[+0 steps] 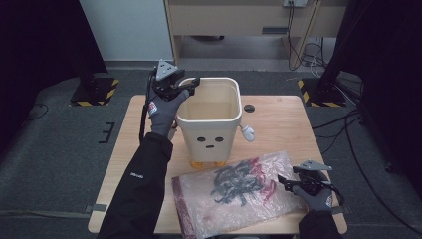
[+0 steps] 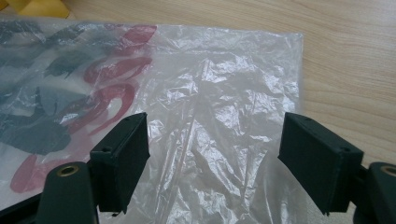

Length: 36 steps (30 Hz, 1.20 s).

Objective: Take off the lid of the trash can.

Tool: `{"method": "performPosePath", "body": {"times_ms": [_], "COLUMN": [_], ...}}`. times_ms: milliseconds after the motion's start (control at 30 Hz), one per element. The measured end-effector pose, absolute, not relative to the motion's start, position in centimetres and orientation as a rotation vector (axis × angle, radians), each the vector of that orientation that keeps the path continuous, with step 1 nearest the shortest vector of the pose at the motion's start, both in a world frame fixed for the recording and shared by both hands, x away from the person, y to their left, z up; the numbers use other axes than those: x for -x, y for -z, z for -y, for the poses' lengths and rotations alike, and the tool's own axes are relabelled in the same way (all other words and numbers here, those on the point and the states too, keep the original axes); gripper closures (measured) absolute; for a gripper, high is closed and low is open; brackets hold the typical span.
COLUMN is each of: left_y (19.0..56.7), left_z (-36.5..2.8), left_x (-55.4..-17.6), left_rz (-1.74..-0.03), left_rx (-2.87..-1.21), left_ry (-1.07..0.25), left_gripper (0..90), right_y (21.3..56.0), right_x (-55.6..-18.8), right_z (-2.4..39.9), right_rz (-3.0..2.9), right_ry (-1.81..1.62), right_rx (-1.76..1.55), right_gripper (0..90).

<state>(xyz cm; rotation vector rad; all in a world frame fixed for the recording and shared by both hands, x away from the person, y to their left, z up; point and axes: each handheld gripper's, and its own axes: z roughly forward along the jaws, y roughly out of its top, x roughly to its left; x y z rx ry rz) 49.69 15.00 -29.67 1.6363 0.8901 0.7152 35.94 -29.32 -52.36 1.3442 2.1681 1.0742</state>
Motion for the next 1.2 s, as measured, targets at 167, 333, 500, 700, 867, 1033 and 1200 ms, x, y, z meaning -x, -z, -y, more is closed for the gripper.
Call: {"method": "performPosePath", "body": {"times_ms": [167,333,500,700,867,1033,1200], "left_y": [30.4,30.6,30.6,30.6,30.5,30.4,30.4], "left_z": [-15.0,-15.2,-15.2,-15.2,-15.2,-15.1,-15.1], "left_x": [-50.2,-50.4,-50.5,-50.6,-50.8,-50.9,-50.9], "left_rz": [-0.917,-0.937,-0.942,-0.949,-0.955,-0.952,-0.966], "left_rx": [-1.646,-1.705,-1.702,-1.705,-1.71,-1.739,-1.73], "left_ry": [-0.65,-0.639,-0.614,-0.601,-0.601,-0.613,-0.61], "left_gripper": [39.4,40.6,45.2,53.3,53.6,54.4,55.6], "right_y": [52.4,52.5,52.6,52.6,52.6,52.6,52.6], "right_x": [-36.0,-36.0,-36.1,-36.1,-36.1,-36.1,-36.1], "right_z": [29.3,29.3,29.2,29.2,29.2,29.1,29.1], "right_rz": [-2.173,-2.182,-2.188,-2.192,-2.2,-2.203,-2.206], "right_ry": [-1.07,-1.061,-1.056,-1.05,-1.046,-1.046,-1.042], "right_rx": [-1.347,-1.344,-1.338,-1.336,-1.336,-1.347,-1.333], "right_gripper": [24.1,24.1,24.1,24.0,23.9,23.8,23.8]}}
